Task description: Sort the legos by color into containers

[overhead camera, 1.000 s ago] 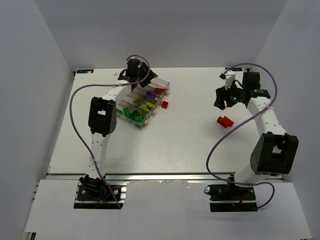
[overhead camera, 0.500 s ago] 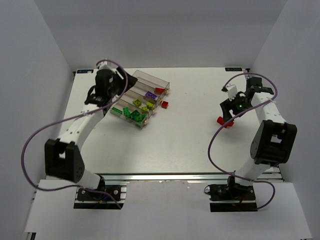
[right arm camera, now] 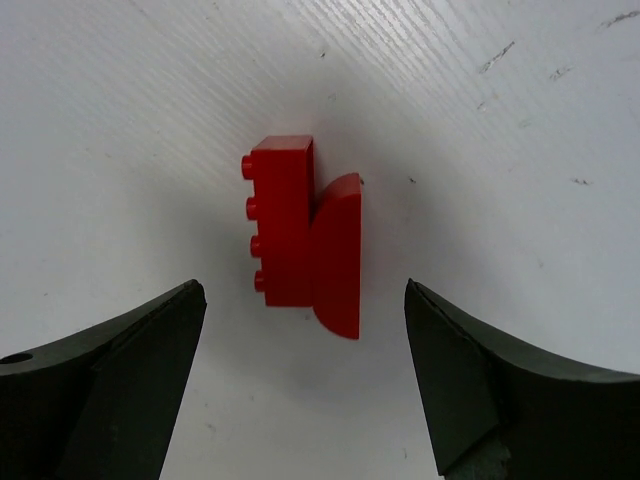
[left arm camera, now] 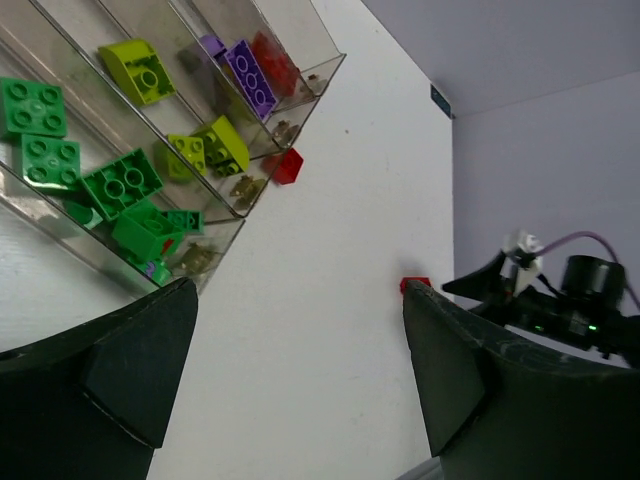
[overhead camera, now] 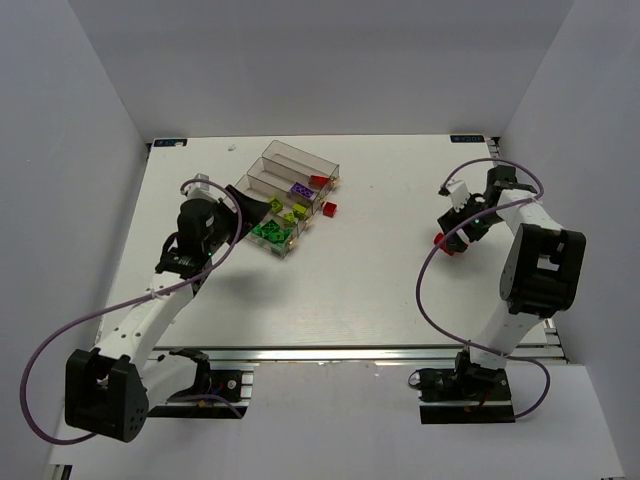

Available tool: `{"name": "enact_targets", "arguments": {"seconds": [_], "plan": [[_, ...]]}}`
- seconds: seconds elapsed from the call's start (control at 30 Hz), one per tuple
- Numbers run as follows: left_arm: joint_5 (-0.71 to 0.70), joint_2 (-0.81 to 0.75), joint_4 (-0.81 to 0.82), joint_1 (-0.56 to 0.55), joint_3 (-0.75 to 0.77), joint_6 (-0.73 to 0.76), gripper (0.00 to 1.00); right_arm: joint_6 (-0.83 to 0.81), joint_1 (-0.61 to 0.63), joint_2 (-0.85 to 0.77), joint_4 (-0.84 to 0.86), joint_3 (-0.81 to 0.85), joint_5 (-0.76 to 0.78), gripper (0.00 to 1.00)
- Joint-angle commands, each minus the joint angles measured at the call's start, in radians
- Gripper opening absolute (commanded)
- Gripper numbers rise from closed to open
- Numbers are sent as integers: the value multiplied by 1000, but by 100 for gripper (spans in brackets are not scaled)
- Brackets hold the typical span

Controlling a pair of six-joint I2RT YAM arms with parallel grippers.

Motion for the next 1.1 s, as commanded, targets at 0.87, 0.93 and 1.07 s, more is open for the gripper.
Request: {"name": "enact_targets", "arguments": {"seconds": [0.87,0.93,1.07], "plan": [[397,301,456,-129,69,-231,94,106,332,-115,28,132,-427,0],[391,324,465,-140,88,-230,94,206,407,-118,69,160,-452,0],[388,351,471,-145,124,-227,94,304,510,-112,106,215,-449,0]]}}
